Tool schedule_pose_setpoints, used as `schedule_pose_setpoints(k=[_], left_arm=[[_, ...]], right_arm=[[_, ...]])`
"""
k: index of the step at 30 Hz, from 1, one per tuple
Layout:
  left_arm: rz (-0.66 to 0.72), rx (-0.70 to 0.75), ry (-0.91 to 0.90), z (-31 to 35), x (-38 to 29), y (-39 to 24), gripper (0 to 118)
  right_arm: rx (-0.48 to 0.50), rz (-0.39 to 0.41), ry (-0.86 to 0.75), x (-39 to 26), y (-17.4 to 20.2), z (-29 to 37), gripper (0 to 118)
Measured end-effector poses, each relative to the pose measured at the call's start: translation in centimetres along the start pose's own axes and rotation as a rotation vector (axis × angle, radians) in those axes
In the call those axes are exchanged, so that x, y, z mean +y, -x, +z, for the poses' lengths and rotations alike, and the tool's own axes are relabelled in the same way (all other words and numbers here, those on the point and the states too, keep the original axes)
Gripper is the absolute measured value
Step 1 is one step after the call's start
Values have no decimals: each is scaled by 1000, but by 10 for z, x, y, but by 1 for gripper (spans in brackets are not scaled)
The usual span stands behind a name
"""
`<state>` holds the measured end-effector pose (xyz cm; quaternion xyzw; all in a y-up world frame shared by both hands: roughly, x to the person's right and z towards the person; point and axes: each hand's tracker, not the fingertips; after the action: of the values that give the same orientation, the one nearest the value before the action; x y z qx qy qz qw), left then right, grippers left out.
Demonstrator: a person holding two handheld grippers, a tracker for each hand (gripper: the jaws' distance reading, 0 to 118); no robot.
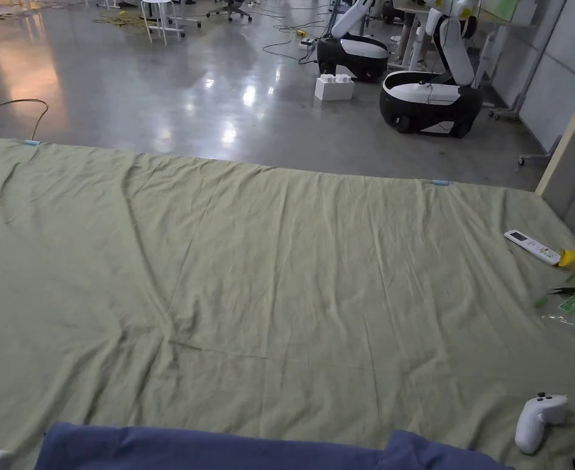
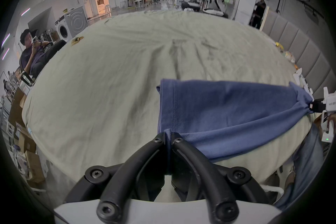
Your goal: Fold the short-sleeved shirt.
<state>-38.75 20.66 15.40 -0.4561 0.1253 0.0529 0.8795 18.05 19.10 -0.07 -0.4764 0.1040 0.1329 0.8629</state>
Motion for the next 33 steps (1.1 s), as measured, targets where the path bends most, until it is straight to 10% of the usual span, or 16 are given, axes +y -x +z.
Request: schedule_pose_setpoints(k=[5,10,18,25,29,33], left_arm=[[-42,46,16,-9,1,-12,8],[-35,79,-32,-10,11,-12,53],[6,73,-334,19,63,-51,55],[-15,67,-626,56,101,-98,47],[-47,109,-742,68,112,-111,24],[-17,118,-816,82,114,-119,8]], right_arm=[[-32,10,0,-3,9,-13,21],[-200,-1,-39,11,19,9,73],[-201,-88,-429,62,48,53,82],[-128,-127,-760,99,88,88,78],[-116,-70,-903,114,101,102,23],[-95,-78,-955,122,111,109,3]])
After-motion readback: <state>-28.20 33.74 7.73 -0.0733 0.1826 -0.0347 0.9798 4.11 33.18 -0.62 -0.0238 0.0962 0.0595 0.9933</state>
